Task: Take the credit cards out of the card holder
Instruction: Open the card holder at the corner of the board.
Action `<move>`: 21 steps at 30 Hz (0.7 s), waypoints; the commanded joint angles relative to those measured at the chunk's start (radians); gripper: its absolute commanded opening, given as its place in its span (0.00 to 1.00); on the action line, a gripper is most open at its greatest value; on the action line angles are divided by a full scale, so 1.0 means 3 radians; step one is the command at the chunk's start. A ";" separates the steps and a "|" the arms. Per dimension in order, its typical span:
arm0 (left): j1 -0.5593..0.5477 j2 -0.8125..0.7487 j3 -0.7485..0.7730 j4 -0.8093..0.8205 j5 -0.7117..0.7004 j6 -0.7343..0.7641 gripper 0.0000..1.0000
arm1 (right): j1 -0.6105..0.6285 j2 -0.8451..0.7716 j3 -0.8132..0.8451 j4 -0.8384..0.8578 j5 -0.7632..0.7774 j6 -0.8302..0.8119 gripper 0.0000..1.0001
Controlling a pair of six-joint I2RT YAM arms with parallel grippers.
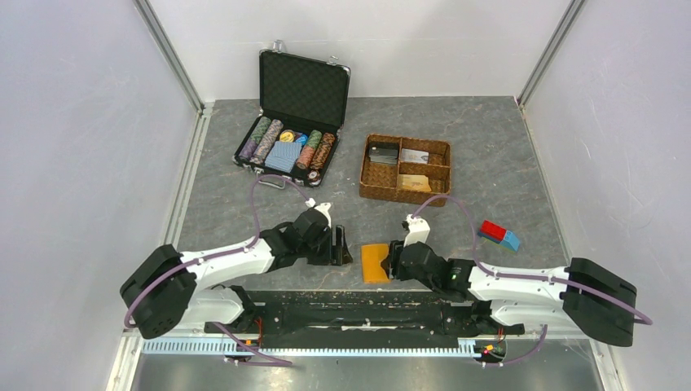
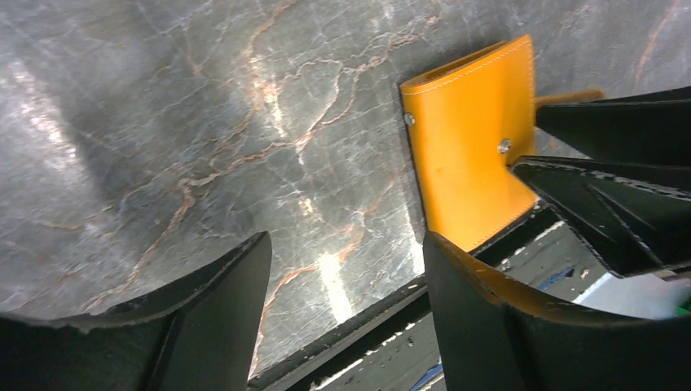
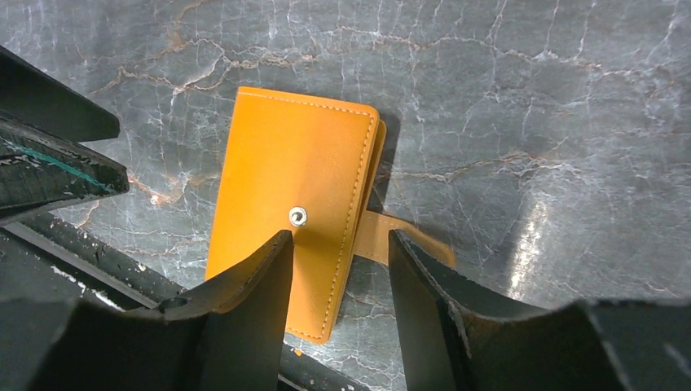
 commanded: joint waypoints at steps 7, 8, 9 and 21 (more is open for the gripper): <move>-0.0017 0.0280 -0.0168 0.0899 0.0567 -0.0270 0.62 | -0.0154 -0.0203 -0.0400 0.0728 -0.0382 0.0167 0.47; -0.0020 0.0345 -0.0188 0.0974 0.0637 -0.0297 0.61 | -0.0156 -0.0219 -0.0415 0.0767 -0.0385 0.0175 0.47; -0.0022 0.0405 -0.0196 0.1050 0.0680 -0.0314 0.59 | -0.0155 -0.0233 -0.0428 0.0800 -0.0388 0.0186 0.46; -0.0104 0.0768 -0.0183 0.1406 0.0806 -0.0363 0.44 | -0.0164 -0.0294 -0.0465 0.1142 -0.0562 0.0254 0.42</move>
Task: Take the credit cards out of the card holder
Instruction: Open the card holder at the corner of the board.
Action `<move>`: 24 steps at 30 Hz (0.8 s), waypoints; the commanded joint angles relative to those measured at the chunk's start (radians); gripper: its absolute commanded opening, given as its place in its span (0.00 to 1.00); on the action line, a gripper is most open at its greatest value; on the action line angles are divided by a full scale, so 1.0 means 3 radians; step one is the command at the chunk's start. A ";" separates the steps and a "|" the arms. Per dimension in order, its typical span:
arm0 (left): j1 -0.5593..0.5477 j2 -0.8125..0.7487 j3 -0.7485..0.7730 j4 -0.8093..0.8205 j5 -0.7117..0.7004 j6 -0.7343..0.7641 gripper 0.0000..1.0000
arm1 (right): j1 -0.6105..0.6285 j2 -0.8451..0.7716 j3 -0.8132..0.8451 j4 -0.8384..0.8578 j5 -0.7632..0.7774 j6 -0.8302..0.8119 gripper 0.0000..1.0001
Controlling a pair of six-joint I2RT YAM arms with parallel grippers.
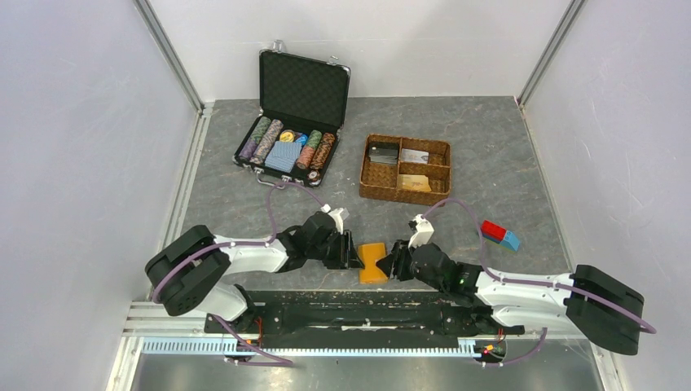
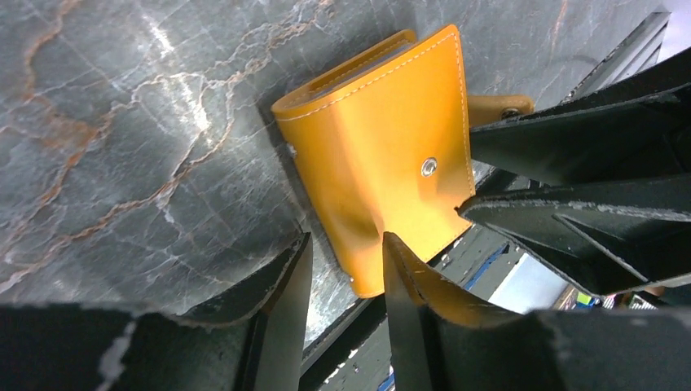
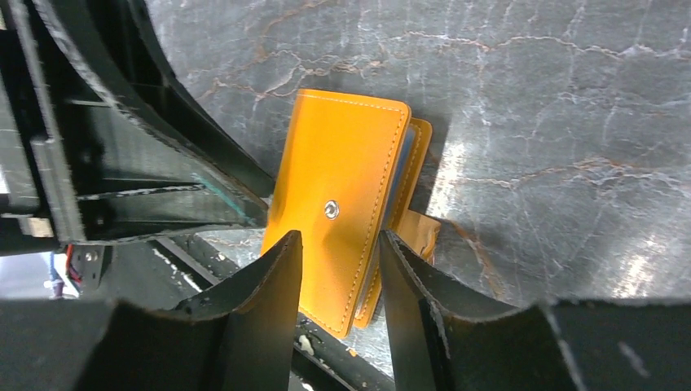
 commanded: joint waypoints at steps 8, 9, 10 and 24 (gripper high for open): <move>-0.0039 -0.0044 -0.0055 0.0271 0.0102 -0.0118 0.53 | -0.0010 -0.0039 -0.0037 0.0581 -0.0242 0.0062 0.40; -0.0039 -0.0104 -0.0063 0.0254 0.0092 -0.0118 0.56 | -0.0012 -0.0024 -0.0025 0.0607 -0.0255 0.0063 0.40; -0.0040 -0.0157 -0.0065 0.0231 0.0073 -0.0118 0.59 | -0.0011 -0.0011 -0.0017 0.0632 -0.0261 0.0058 0.40; 0.0094 -0.1111 0.0156 -0.1037 -0.0694 0.0008 0.89 | -0.0010 0.0223 0.0211 0.0748 -0.0376 -0.0017 0.36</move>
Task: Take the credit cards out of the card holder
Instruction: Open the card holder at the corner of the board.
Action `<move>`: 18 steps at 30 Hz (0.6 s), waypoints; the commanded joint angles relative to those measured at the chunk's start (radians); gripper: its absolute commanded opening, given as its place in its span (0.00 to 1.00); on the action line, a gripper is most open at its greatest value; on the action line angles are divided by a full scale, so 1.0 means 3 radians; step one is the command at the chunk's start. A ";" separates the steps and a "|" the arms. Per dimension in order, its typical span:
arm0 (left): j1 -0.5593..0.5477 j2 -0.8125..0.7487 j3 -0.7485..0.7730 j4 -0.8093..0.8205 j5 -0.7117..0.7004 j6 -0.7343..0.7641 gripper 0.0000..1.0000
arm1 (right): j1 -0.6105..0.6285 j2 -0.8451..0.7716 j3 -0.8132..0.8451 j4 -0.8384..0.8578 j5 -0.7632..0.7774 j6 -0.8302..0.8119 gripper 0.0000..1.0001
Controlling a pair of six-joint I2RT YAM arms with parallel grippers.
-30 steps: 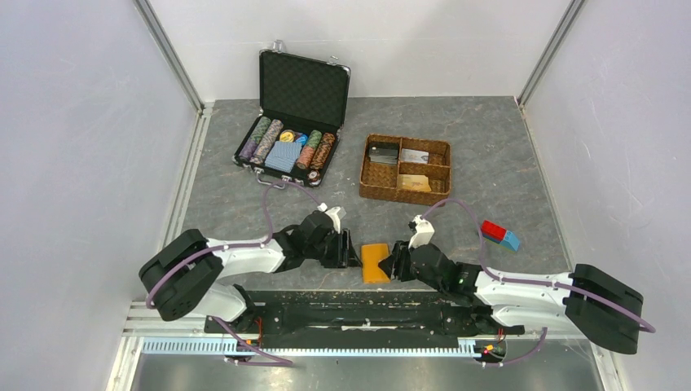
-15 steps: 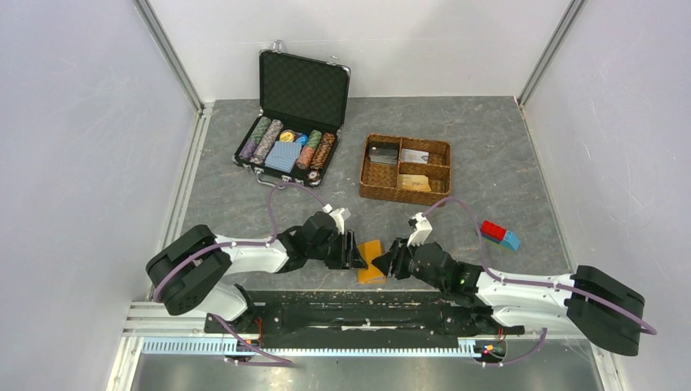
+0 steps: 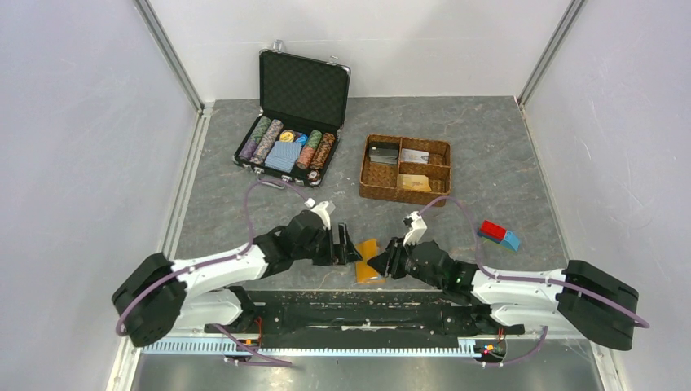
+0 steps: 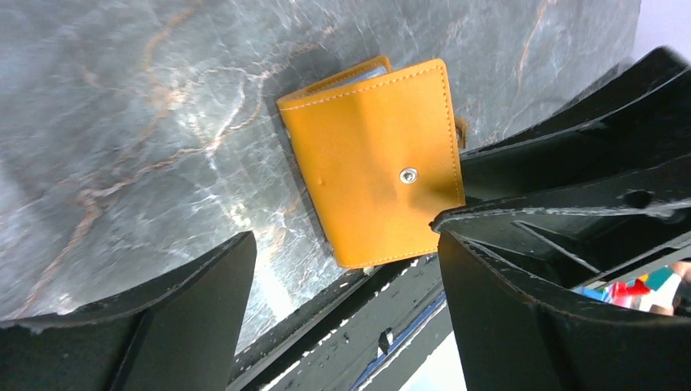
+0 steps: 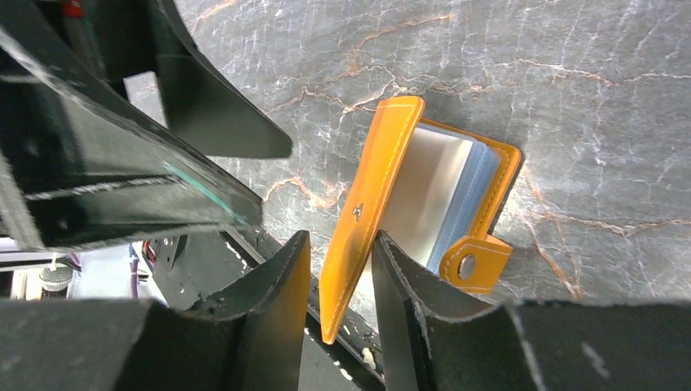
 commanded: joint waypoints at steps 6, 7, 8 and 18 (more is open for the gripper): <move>0.0473 -0.0693 0.0351 -0.1036 -0.0345 0.0148 0.87 | 0.0003 0.0340 0.0475 0.0188 -0.0194 -0.0165 0.36; 0.0532 -0.0717 0.0343 -0.1067 -0.0295 0.0160 0.87 | 0.0007 0.0391 0.0511 0.0178 -0.0195 -0.0185 0.39; 0.0591 -0.0728 0.0340 -0.1096 -0.0263 0.0175 0.87 | 0.0009 0.0442 0.0562 0.0164 -0.0193 -0.0209 0.42; 0.0742 -0.0759 0.0226 -0.1176 -0.0089 0.0254 0.82 | 0.0109 0.1276 0.1005 0.0300 -0.0514 -0.0257 0.52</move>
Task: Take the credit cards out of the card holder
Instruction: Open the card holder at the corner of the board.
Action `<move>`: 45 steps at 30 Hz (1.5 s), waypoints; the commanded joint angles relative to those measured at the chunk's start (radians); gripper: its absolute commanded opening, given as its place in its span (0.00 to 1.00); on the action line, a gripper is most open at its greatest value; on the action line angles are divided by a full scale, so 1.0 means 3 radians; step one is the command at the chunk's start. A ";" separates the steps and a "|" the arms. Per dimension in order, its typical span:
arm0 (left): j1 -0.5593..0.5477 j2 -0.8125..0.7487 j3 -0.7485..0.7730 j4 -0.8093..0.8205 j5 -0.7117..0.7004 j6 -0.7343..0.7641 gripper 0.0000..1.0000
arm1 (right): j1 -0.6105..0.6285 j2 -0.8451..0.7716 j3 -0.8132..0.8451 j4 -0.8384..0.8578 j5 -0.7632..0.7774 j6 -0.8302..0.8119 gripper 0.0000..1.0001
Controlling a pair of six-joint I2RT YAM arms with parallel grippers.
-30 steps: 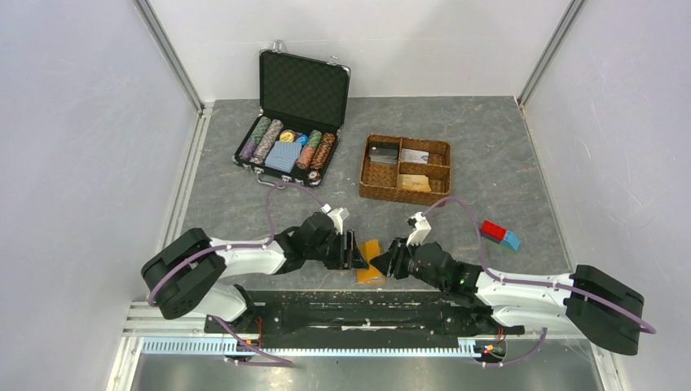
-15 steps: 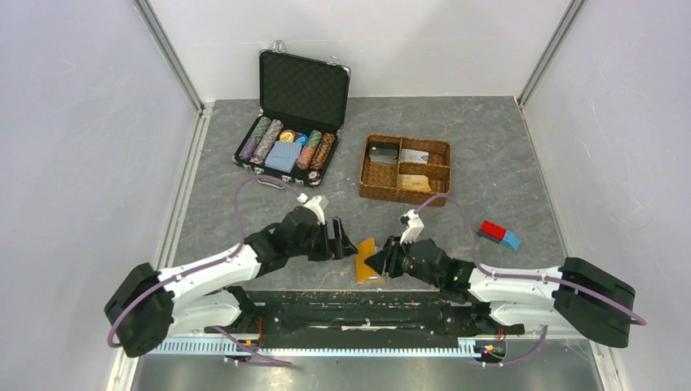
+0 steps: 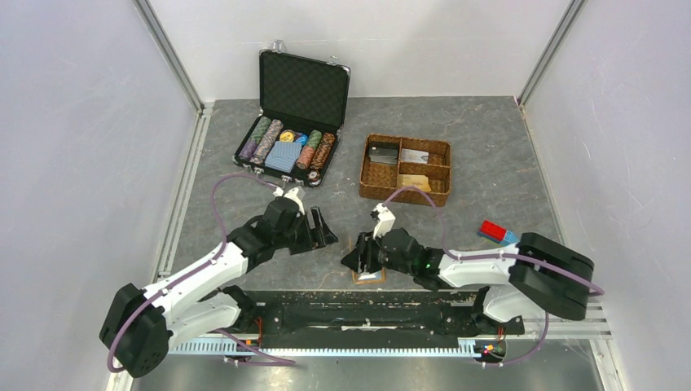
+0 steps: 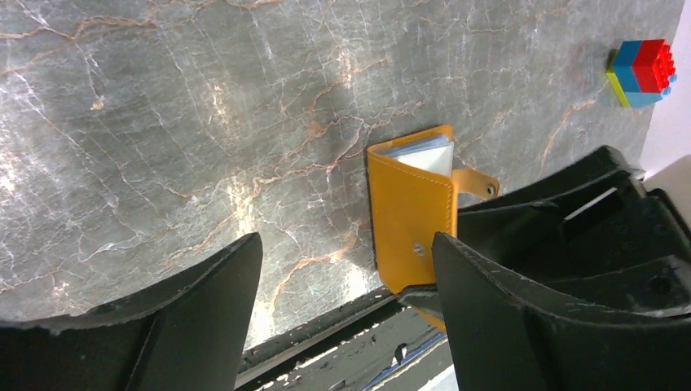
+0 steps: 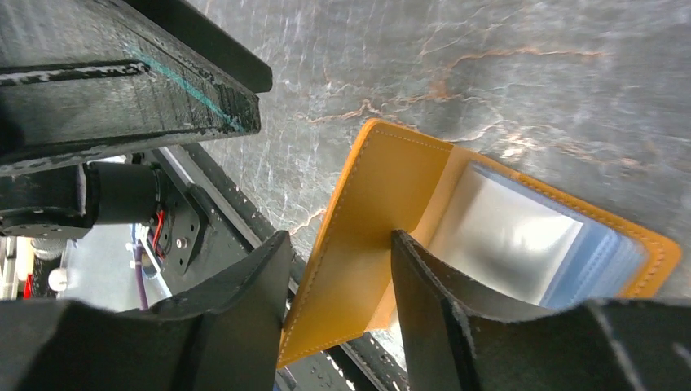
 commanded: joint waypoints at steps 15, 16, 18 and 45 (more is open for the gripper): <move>0.0019 0.0141 -0.0099 0.0357 0.0491 0.0188 0.88 | 0.0227 0.0333 0.0441 -0.0051 -0.0069 -0.0239 0.58; 0.0017 0.0172 -0.0081 0.0360 0.0496 0.0184 0.89 | 0.0250 0.0302 0.0461 -0.0096 -0.0026 -0.0267 0.57; 0.0019 0.0232 -0.0033 0.0327 0.0494 0.0161 0.89 | 0.0306 0.0231 0.0501 -0.0252 0.0099 -0.0325 0.56; 0.0021 0.0132 0.0164 -0.0086 0.0080 -0.0067 0.88 | 0.0698 -0.0334 0.0856 -0.2435 0.2474 -0.0772 0.00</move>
